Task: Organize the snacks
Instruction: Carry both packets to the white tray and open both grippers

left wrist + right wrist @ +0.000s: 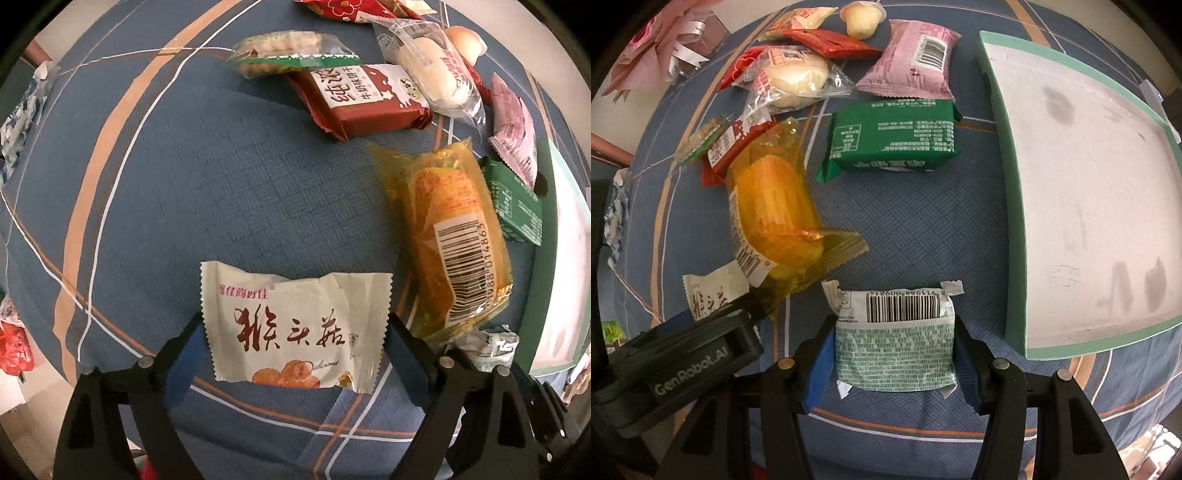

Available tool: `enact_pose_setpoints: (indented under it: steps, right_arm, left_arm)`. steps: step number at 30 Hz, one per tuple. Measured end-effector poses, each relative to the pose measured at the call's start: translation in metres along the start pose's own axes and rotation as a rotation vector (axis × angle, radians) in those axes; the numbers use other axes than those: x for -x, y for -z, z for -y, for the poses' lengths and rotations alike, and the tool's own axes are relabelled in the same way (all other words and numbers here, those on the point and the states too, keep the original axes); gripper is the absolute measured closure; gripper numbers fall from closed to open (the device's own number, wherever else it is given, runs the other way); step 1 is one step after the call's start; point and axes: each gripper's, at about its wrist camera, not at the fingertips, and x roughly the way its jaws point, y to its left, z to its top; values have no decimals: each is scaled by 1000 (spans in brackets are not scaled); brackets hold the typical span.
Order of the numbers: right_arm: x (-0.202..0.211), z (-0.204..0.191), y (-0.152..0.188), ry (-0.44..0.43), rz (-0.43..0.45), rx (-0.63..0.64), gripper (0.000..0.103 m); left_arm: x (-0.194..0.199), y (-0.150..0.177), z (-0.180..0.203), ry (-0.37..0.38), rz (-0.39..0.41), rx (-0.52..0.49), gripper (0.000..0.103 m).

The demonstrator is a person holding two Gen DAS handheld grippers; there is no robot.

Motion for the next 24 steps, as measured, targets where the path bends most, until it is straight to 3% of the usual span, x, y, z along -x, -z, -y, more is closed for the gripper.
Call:
enact_pose_setpoints:
  steps: [3,11,19,24]
  right_arm:
    - [2,-1,0,-1,-3,0,41]
    - [9,-1,-2,1,-7,1,41]
    - [32,3,-3,-31,23,-18,43]
    - [54,13,-5,-50,91,-52,43]
  left_arm:
    - [2,0,3,1,19,17,17]
    - [14,-3,-9,2,71,76,46]
    - [21,-8,-20,64,92,120,47]
    - [41,-5,-17,103,161,104,47]
